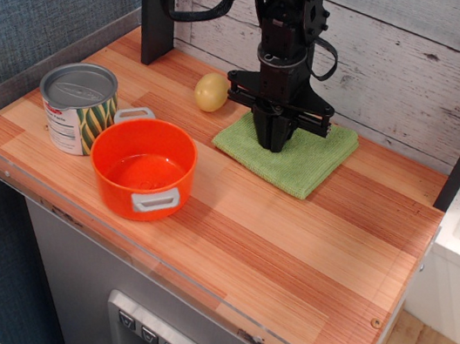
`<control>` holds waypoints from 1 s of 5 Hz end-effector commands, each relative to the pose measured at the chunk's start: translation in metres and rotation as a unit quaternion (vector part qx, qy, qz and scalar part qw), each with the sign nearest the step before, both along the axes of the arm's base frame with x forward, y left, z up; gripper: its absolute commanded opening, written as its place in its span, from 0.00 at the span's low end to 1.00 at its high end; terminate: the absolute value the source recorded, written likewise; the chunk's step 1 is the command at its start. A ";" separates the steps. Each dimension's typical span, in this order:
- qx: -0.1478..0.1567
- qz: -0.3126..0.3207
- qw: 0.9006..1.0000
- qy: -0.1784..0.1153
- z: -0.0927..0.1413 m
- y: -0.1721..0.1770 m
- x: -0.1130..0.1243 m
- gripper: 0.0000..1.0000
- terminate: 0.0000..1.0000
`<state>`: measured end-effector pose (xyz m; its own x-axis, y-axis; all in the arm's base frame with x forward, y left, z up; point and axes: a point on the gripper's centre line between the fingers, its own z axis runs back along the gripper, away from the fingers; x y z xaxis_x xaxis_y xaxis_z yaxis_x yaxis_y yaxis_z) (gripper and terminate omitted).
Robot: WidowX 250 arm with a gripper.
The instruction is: Slide the green rag next to the egg.
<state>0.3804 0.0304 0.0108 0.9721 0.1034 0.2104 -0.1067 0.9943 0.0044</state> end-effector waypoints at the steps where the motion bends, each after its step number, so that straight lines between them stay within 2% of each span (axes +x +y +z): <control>1: 0.009 -0.006 1.000 -0.002 0.018 0.008 0.003 1.00 0.00; 3: 0.005 -0.002 1.000 -0.025 0.043 0.000 0.002 1.00 0.00; 4: 0.020 0.006 0.999 -0.032 0.056 -0.002 0.000 1.00 0.00; 5: 0.003 0.006 0.999 -0.047 0.071 -0.002 -0.001 1.00 0.00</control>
